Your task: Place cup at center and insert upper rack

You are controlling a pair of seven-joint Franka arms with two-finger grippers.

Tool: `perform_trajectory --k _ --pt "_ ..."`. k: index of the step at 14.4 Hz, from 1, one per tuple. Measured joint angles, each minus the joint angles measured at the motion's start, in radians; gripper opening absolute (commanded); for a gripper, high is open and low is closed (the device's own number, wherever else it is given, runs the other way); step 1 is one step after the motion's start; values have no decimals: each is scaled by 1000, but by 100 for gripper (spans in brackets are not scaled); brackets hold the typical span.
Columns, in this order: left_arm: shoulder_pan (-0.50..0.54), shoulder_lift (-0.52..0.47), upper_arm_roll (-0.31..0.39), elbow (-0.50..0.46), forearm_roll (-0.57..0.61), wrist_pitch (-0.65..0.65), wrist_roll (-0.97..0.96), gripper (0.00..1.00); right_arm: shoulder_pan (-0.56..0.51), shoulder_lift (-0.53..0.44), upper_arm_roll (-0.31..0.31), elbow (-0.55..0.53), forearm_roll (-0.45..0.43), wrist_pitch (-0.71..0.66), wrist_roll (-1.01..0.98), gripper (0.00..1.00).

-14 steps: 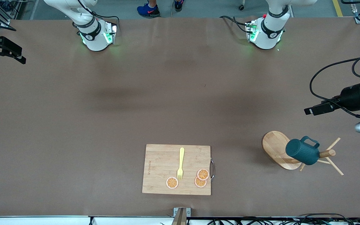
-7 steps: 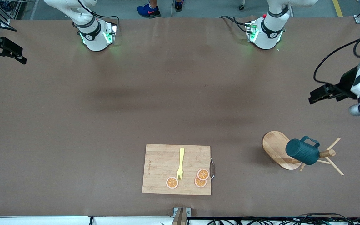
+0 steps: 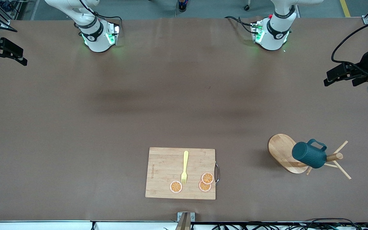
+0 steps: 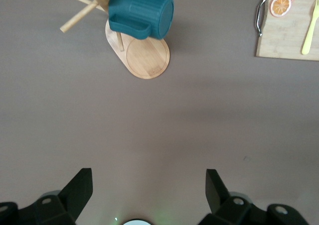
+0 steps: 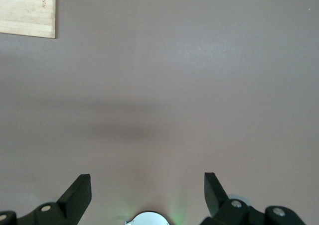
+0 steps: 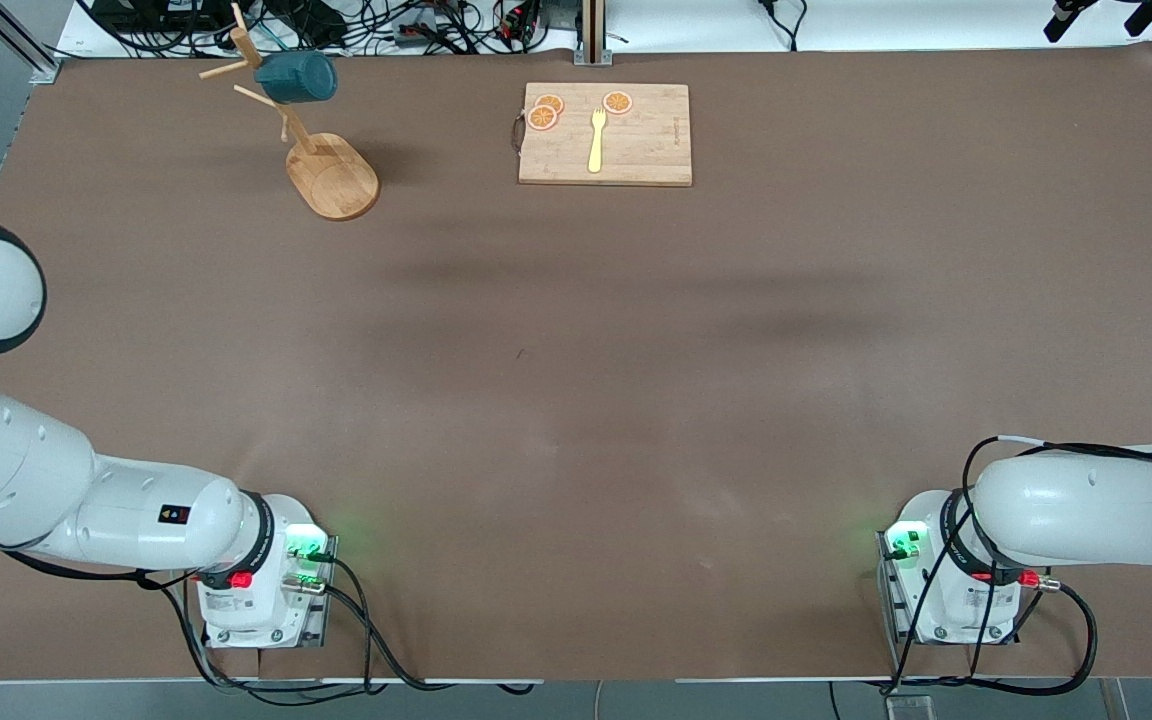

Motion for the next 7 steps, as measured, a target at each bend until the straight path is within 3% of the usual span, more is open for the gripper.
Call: perform_trajectory --k 3,7 --pt "82 -65 -71 -85 1 7 0 100 0 0 0 0 0 -2 0 100" --pt "91 -134 -83 -160 39 23 -1 100 0 0 0 0 0 -11 0 100"
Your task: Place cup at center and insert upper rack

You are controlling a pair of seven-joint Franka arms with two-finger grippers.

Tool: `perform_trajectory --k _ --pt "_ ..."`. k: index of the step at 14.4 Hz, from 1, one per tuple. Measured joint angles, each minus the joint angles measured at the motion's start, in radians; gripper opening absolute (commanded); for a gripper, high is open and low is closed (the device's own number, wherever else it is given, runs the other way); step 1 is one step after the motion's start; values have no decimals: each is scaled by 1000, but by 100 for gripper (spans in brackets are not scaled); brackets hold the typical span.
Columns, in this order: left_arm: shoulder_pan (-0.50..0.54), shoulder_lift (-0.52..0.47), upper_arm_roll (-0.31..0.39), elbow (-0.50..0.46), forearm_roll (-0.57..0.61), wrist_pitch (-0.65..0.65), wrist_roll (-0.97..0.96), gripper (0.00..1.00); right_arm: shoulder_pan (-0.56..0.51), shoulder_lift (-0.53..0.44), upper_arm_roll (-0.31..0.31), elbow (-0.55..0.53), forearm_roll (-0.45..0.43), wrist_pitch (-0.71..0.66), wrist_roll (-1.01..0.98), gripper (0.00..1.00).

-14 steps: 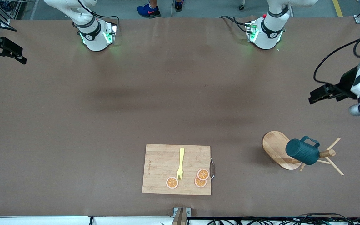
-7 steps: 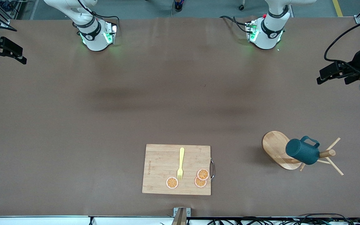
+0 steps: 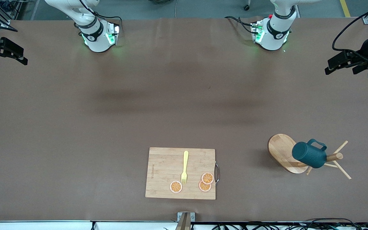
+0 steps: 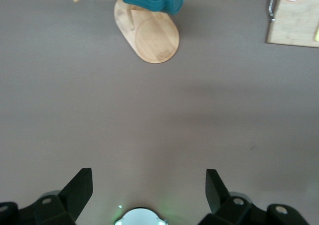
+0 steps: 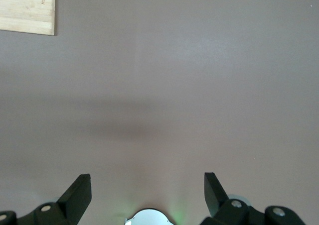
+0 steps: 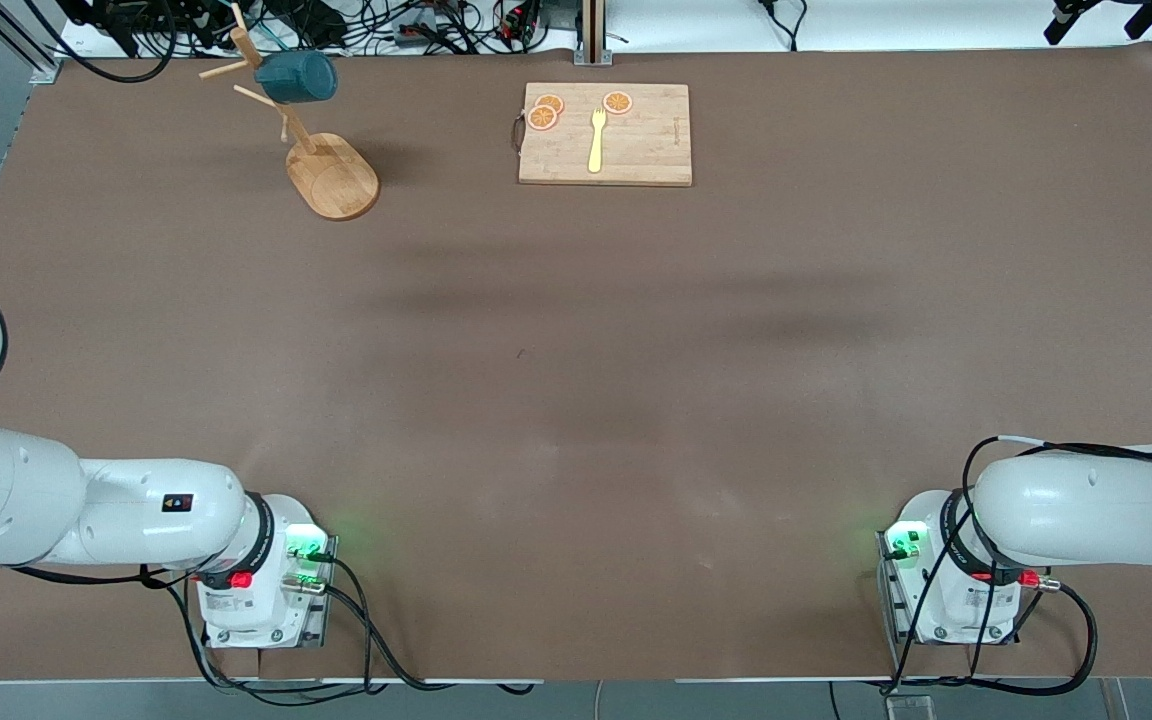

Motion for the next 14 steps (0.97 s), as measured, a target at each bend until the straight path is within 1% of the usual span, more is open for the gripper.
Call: perform_trajectory --k 2,7,11,14 --pt "-18 -15 -8 -14 39 4 -14 100 0 0 0 0 0 0 0 100" --pt "-57 -22 -16 -19 93 8 -26 100 0 0 0 0 0 1 0 100" --pt "-61 -22 -18 -15 91 19 -26 100 0 0 1 0 0 8 0 100" --pt "-61 -19 -18 -1 52 24 -25 100 0 0 1 0 0 9 -2 100"
